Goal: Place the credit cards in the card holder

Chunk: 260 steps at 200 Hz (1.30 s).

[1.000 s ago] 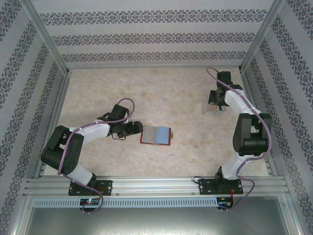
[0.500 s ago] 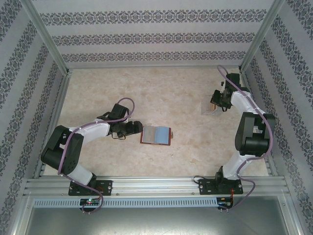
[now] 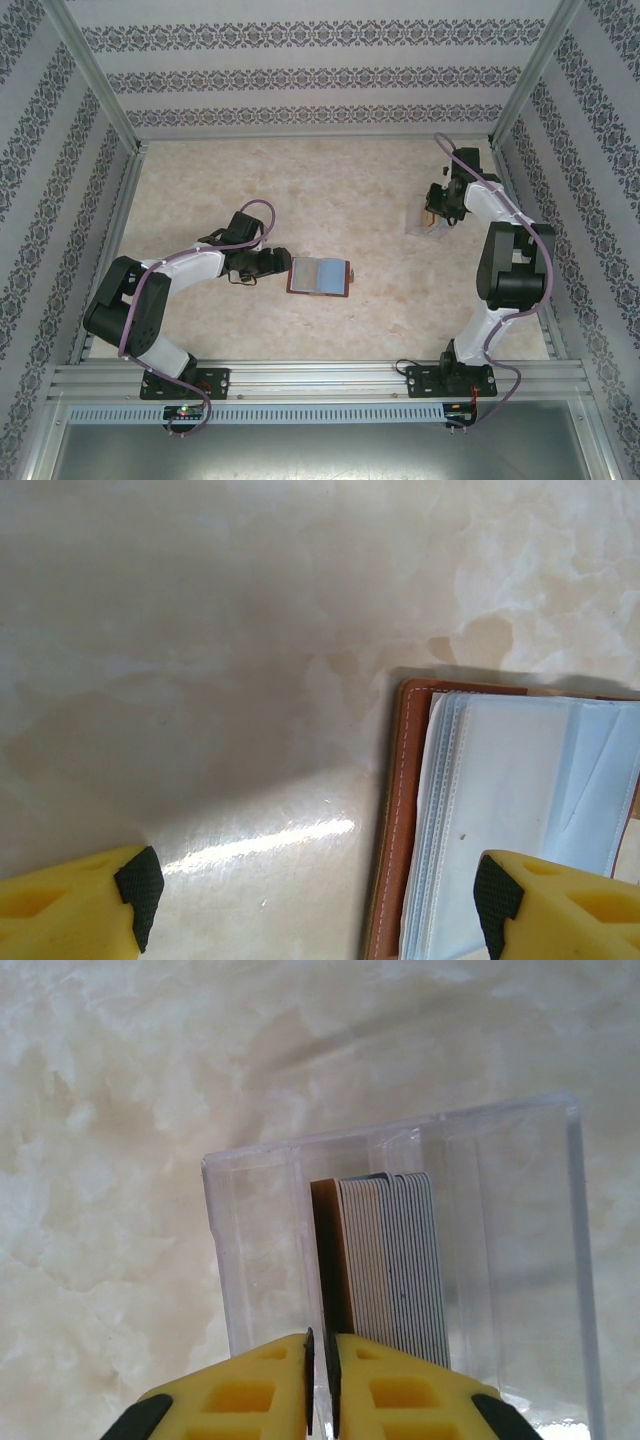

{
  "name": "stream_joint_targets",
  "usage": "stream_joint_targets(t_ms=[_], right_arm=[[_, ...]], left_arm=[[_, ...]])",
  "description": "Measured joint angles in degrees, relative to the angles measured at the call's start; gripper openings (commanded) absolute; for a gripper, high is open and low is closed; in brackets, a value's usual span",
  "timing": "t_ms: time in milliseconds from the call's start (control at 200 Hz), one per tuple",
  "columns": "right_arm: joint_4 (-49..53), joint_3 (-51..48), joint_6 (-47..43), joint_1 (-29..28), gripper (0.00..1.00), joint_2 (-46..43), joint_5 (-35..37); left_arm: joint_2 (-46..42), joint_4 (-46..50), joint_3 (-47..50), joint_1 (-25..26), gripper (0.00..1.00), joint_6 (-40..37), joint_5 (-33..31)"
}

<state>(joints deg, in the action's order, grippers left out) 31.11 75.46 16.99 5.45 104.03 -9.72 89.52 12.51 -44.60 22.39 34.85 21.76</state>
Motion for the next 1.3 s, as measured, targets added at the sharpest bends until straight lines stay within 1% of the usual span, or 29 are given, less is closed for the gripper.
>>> stream_joint_targets(t_ms=[305,645,704,769,809,884,999,1149,1299], right_arm=[[1.5,1.4,-0.4,-0.5,0.21,0.9,0.4],[2.9,2.8,-0.6,-1.2,0.25,1.8,1.4],[3.4,3.4,-0.7,-1.6,0.23,2.1,2.4],[3.9,3.8,-0.7,-2.1,0.18,2.4,3.8],[4.3,4.2,-0.8,-2.5,0.17,2.6,4.8],[4.7,4.9,-1.0,-3.1,0.10,3.2,6.2],[5.6,6.2,-0.8,-3.7,0.08,3.9,7.3],[6.4,7.0,-0.9,-3.8,0.00,4.2,7.4],[7.1,7.4,-1.1,-4.2,0.00,4.3,7.9]], left_arm=[[0.0,0.0,0.0,0.0,0.83,0.0,0.0],[0.0,0.0,0.0,0.0,0.83,0.0,-0.5],[0.0,0.0,0.0,0.0,0.83,0.0,-0.7],[0.0,0.0,0.0,0.0,0.83,0.0,-0.9],[0.0,0.0,0.0,0.0,0.83,0.0,-0.9],[0.0,0.0,0.0,0.0,0.83,0.0,-0.9],[-0.2,0.0,0.0,0.0,0.83,0.0,-1.1],[-1.0,0.0,0.0,0.0,0.84,0.0,-1.1],[-1.4,0.0,0.0,0.0,0.84,0.0,-1.1]])
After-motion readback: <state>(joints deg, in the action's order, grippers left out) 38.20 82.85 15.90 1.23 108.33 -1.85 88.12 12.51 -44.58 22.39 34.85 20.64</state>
